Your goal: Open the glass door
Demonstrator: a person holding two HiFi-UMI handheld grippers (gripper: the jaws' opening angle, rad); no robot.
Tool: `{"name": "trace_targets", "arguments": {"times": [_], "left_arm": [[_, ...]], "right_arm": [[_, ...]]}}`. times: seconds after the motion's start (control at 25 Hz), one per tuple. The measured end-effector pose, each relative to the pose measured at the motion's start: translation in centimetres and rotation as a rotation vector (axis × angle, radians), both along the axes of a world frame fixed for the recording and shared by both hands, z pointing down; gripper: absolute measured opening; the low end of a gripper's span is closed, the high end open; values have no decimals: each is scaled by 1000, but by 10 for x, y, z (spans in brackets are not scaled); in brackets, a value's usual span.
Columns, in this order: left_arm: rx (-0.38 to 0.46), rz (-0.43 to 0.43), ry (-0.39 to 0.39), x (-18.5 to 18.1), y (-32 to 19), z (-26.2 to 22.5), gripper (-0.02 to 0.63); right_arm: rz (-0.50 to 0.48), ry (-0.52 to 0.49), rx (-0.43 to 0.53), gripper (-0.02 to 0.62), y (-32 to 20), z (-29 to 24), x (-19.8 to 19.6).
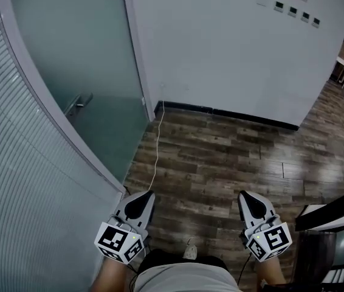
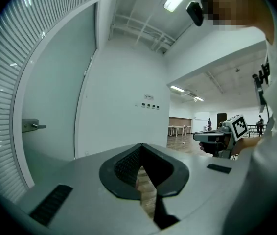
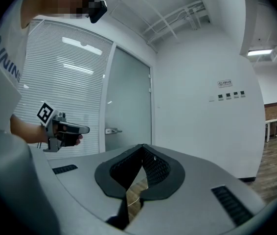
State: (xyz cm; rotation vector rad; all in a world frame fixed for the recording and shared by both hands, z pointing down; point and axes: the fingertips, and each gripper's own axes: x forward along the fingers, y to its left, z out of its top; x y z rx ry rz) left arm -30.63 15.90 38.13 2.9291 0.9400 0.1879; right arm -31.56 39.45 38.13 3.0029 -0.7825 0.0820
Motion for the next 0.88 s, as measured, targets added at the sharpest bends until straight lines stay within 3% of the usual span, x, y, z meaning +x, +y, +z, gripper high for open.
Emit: {"name": "trace_targets", "arguments": {"times": [0.52,0.88], "left_arm": [[0,7,-29,69,24,17,0],[-27,2,-18,143,17,19,0]], "right_arm": [[-14,-32,15,2,17,22,69],[-27,-25,-14,2,6,18,142]]}}
